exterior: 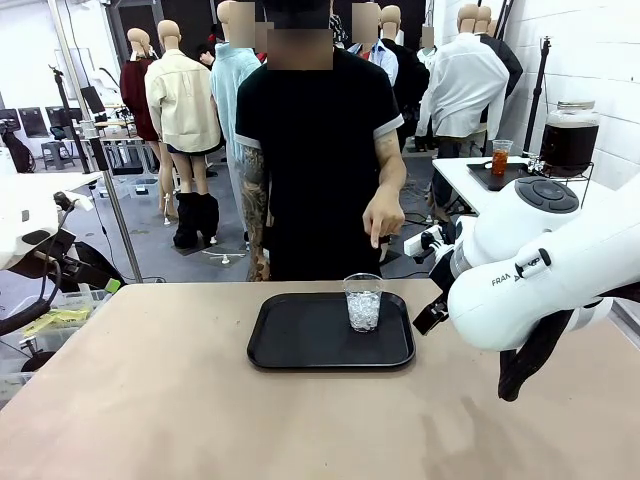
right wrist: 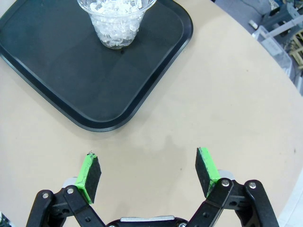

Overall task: Pour the drink into the iced cup.
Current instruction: Pick up the iced cup indicated by the human and present it to them.

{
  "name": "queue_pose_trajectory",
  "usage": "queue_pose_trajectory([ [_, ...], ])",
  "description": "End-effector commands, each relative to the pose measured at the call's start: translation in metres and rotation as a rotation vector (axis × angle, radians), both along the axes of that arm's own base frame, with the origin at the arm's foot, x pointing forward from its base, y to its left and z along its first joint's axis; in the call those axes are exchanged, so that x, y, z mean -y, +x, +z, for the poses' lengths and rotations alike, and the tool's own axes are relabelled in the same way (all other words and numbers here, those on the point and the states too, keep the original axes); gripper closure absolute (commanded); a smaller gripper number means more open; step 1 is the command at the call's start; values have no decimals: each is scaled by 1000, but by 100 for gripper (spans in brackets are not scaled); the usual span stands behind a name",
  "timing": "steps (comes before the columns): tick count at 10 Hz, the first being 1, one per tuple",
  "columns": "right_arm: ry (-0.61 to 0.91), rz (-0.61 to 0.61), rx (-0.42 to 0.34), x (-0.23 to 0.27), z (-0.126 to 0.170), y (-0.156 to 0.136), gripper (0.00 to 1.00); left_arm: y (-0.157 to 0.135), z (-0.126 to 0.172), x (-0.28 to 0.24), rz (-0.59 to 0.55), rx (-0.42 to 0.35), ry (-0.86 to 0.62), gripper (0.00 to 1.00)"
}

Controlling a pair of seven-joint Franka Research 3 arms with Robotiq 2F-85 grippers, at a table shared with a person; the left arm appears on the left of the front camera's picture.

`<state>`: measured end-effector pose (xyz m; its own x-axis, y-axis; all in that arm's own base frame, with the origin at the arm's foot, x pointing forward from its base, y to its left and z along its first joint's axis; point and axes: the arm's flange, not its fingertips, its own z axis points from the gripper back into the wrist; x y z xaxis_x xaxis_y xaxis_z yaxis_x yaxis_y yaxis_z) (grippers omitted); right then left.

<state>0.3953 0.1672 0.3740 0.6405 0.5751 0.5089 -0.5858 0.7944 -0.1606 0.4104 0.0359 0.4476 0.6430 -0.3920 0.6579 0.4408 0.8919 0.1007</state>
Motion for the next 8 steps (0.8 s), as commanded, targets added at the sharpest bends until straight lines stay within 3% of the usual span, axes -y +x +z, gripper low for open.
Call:
queue_pose_trajectory([
  [1,0,1,-1,0,-1,-1,0,1,-1,-1,10,8,1,0],
  [8,0,1,-1,0,-1,-1,0,1,-1,-1,10,8,1,0],
])
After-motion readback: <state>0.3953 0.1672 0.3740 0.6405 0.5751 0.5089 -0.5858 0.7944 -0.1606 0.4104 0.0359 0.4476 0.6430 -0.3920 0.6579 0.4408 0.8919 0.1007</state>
